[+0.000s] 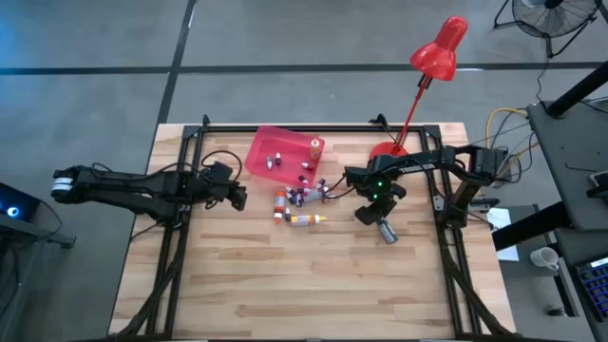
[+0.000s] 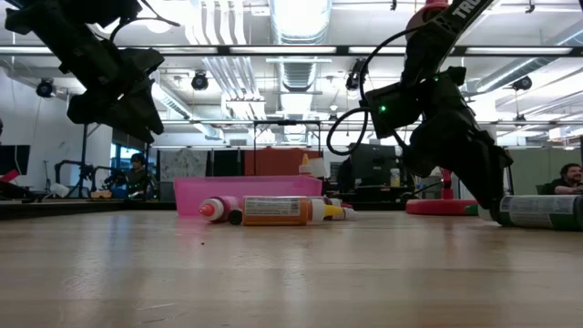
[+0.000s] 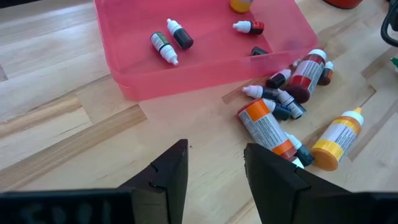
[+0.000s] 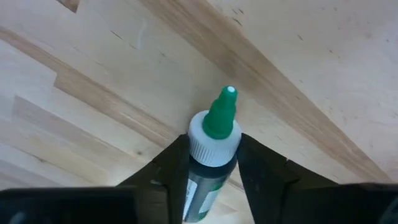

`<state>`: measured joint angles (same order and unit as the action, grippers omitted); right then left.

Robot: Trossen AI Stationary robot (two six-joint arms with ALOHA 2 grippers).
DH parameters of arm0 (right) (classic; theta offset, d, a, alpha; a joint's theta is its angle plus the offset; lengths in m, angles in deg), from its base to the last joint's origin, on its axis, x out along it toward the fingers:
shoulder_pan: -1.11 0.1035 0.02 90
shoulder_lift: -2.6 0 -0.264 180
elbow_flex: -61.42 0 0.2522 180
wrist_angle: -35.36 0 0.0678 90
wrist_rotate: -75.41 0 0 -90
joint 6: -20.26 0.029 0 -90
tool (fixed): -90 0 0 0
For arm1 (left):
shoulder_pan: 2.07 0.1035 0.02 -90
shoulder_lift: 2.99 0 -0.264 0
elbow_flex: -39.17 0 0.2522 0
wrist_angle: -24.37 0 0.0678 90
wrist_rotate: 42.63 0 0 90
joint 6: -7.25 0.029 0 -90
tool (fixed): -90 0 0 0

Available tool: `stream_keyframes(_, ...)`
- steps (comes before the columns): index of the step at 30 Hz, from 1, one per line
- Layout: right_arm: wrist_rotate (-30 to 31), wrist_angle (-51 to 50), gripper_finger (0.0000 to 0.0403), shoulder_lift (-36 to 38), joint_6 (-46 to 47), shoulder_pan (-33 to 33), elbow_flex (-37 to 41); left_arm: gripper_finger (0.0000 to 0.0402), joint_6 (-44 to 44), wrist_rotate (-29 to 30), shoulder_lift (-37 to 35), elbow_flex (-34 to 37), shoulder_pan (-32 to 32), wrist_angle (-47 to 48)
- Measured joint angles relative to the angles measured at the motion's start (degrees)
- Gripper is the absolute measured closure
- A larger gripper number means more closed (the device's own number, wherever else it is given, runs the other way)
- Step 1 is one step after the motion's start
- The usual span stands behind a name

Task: Pick & Place food coloring
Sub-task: Put the big green food coloring bottle into the red bin

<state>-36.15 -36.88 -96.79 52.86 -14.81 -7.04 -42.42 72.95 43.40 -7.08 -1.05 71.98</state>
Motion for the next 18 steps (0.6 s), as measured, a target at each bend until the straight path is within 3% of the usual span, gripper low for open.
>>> stream_keyframes(8,-0.31,-0.35,0.0333,0.33,-0.71,0.00,-0.49,0.0271,0.32,0.02,0.00,0.00,0.00,-0.02)
stream_keyframes(18,3.08,0.96,0.0356,2.80,-0.79,-0.01,-2.91,0.0271,1.43,0.28,0.00,0.00,0.01,-0.02)
